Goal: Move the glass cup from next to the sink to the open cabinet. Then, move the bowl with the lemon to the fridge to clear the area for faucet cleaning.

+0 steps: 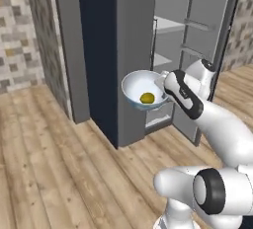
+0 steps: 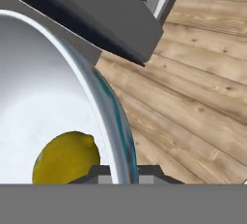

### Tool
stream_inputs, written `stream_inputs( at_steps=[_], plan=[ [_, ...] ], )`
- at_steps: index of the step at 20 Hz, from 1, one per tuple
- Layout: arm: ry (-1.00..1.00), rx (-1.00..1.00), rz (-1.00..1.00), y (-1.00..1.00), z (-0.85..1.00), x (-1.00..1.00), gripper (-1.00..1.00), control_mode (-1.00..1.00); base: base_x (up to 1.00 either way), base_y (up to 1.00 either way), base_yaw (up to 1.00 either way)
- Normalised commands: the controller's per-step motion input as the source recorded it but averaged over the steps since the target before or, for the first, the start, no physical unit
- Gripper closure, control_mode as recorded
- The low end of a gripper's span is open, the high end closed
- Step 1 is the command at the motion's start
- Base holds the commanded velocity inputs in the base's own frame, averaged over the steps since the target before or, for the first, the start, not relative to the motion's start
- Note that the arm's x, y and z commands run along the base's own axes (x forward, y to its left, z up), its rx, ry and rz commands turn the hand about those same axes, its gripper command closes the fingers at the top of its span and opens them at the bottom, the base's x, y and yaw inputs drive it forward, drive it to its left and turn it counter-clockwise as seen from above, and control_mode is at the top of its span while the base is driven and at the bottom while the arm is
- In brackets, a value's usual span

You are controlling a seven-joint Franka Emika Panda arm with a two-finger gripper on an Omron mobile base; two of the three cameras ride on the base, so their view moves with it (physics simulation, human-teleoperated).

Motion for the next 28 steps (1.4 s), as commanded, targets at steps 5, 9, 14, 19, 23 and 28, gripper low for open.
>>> stream_inputs(
  at_steps=[5,9,14,19,23,28],
  plan=[
    [0.00,0.00,0.00,0.00,0.00,0.00,1.00,1.00,1.00,-0.53,-0.23],
    [0.00,0.00,0.00,0.00,0.00,0.00,1.00,1.00,1.00,-0.37,-0.02],
    [0.00,0.00,0.00,0.00,0.00,0.00,1.00,1.00,1.00,-0.27,-0.03],
    [0.00,0.00,0.00,0.00,0.00,0.00,1.00,1.00,1.00,-0.21,-0.06],
    [0.00,0.00,0.00,0.00,0.00,0.00,1.00,1.00,1.00,-0.24,-0.14],
    [0.00,0.00,0.00,0.00,0.00,0.00,1.00,1.00,1.00,-0.15,-0.06]
  ],
)
